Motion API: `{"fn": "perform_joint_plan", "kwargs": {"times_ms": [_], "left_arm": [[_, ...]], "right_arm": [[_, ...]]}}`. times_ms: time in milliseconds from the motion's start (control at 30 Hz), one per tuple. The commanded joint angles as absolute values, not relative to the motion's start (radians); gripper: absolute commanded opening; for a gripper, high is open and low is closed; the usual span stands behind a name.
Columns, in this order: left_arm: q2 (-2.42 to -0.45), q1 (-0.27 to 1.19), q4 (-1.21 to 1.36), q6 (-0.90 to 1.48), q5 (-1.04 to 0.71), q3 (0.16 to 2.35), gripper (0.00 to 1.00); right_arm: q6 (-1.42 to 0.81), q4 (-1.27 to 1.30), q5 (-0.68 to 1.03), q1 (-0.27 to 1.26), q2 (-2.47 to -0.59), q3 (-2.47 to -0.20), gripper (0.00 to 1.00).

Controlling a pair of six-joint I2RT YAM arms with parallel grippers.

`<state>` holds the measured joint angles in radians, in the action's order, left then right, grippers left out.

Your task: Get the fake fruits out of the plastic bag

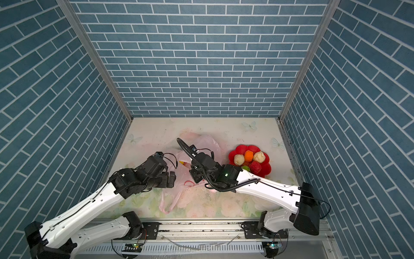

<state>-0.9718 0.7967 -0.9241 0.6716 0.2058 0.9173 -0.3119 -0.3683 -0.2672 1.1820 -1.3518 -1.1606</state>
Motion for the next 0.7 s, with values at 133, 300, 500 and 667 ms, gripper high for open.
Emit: {"fn": "perform_joint_plan", "kwargs": {"times_ms": [133,300,500,667], "left_arm": [[-0.994,0.811,-0.899,0.805,0.427,0.841,0.95],[-1.001,0.810,-0.797,0.777,0.496,0.827,0.45],[-1.035,0.806,-0.755,0.707,0.488,0.876,0.19],[-1.026,0.796,-0.748,0.657,0.461,0.902,0.14]], "right_arm": [[-0.272,-0.430,-0.291,1.182,-1.319,-1.248,0.22],[-0.223,-0.603,-0.272,1.182,-1.319,-1.359,0.34],[-0.147,-0.800,-0.310,1.188,-1.334,-1.480,0.61],[-0.057,-0.869,-0.342,1.187,-1.426,-1.542,0.83]]}}
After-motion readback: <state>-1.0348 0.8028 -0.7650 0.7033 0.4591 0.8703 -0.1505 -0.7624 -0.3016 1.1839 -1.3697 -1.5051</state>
